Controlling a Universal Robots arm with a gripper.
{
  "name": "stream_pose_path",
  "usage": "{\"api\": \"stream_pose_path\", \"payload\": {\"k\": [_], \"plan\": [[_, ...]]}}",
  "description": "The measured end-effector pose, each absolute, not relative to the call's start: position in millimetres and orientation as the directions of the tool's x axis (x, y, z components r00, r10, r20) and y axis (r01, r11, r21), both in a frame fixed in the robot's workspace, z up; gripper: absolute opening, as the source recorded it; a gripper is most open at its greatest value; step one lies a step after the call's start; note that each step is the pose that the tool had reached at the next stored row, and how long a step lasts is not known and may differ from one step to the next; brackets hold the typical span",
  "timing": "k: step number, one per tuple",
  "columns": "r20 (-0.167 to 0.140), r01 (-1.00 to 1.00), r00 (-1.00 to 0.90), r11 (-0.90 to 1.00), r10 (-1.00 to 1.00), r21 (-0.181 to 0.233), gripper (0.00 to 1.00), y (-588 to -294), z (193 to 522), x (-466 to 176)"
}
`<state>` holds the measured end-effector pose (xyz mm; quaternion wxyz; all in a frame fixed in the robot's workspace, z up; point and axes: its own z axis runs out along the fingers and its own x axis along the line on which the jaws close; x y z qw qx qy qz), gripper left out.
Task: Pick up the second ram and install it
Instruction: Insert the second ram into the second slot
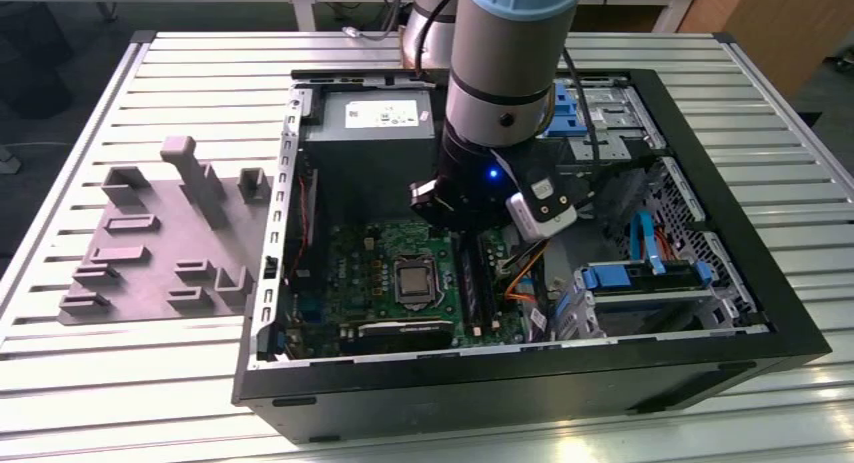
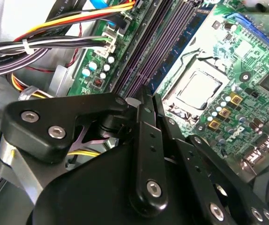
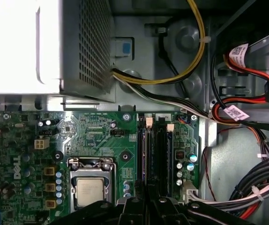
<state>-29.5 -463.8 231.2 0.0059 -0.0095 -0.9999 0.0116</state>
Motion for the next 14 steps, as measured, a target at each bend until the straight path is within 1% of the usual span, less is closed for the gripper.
{"api": "stream_pose_path", "payload": {"k": [14], "plan": [[0.012, 0.02, -1.0, 1.0, 0.02, -0.023, 0.14, -465.3, 227.2, -28.2]]}}
